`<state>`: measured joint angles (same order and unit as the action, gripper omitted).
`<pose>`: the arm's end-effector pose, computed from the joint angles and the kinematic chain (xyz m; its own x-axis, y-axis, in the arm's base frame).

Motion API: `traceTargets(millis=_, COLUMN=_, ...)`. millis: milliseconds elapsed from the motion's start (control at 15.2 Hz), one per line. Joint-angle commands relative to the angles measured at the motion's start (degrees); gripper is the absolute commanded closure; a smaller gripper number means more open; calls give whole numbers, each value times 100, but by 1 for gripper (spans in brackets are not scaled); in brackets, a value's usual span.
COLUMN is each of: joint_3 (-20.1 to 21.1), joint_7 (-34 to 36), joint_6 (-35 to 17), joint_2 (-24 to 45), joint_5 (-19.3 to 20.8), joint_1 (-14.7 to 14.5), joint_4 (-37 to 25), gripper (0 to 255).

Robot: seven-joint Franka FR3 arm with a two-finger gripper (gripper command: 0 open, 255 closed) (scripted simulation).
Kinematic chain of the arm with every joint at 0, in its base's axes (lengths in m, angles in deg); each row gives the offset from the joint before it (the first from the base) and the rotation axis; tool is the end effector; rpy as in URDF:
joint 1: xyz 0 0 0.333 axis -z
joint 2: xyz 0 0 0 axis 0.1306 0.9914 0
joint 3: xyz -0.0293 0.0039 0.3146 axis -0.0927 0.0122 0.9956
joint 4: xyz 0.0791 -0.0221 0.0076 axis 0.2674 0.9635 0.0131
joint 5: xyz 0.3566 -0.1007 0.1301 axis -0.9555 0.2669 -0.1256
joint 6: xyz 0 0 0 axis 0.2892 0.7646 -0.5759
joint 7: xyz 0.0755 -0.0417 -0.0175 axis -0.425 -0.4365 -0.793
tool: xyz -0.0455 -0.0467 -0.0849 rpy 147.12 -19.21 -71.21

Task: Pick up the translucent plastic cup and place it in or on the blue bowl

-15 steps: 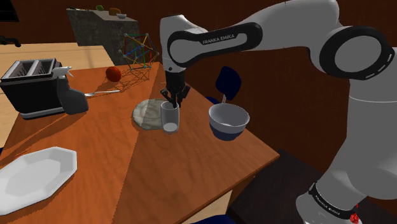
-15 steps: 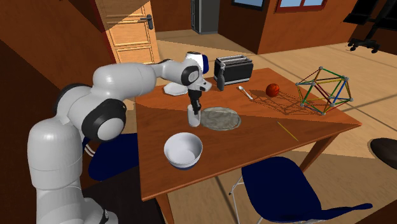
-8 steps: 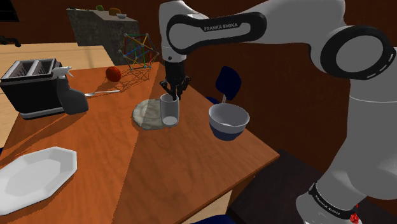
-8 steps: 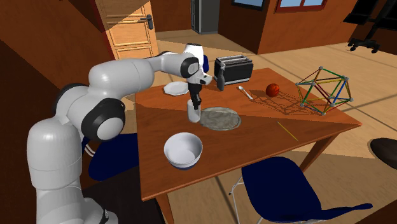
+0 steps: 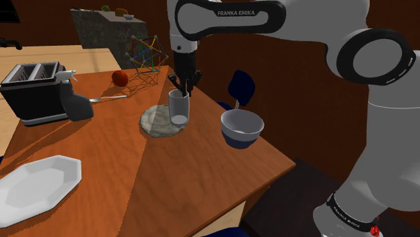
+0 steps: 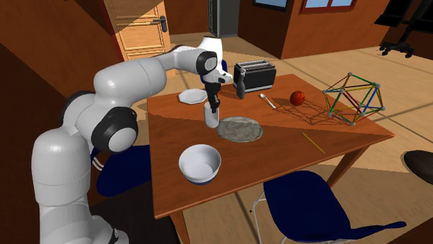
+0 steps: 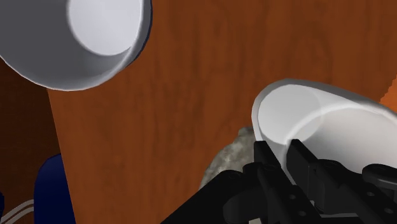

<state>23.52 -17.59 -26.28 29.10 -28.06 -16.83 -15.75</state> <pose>0.6316 0.2367 0.5268 0.9851 -0.1715 -0.0082 -0.1709 -0.9842 0.0472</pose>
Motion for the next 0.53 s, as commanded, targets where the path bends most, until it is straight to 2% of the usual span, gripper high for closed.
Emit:
traceTargets(millis=0, joint_3=5, joint_7=-1, joint_6=150, joint_2=-5, joint_5=-1, joint_1=-15, joint_4=-145, gripper=255)
traceTargets(millis=462, joint_3=4, joint_7=-26, joint_6=806, joint_2=194, joint_5=47, joint_1=-110, joint_4=-1000, gripper=255)
